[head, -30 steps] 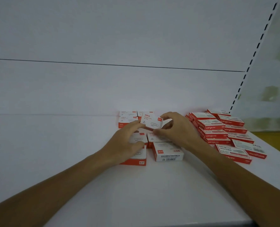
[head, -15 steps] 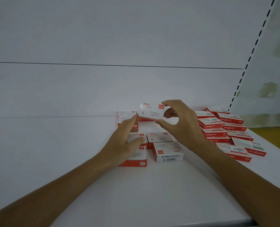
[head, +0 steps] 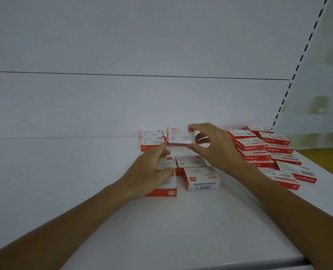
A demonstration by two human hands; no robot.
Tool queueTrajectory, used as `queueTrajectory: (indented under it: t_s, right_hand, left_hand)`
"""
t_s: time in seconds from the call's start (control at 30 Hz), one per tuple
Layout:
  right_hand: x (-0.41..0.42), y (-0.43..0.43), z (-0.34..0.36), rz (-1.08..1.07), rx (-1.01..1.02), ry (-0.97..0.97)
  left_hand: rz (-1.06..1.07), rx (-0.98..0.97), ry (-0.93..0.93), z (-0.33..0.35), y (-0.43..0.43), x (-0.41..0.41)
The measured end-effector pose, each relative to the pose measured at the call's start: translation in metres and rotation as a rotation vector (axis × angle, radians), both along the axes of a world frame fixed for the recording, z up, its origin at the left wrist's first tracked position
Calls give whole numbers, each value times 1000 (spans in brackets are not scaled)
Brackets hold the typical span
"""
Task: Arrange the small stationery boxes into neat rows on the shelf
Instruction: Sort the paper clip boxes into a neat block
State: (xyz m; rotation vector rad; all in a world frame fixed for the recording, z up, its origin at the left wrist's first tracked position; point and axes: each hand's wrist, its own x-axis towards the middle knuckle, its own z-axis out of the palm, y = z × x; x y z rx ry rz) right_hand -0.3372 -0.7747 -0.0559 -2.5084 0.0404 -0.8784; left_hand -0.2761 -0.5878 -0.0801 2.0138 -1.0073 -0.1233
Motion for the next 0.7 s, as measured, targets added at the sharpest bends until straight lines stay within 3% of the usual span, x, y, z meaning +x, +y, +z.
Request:
queueTrajectory:
  t_s: [0.13,0.27,0.53,0.7]
  right_hand:
    - [7,-9,3,-59,-12,305]
    - [20,-12,10,-108,-20,480]
    - [48,-2,-5,-213,-10,395]
    - [53,-3,0,-203,-30,436]
  left_hand:
    - [7,-41,-40,0,0,1]
    - [-20,-19,-127,0,0,3]
    - [-36,-3,-169,1,-1,5]
    - [-31,3,-158,-1,-1,5]
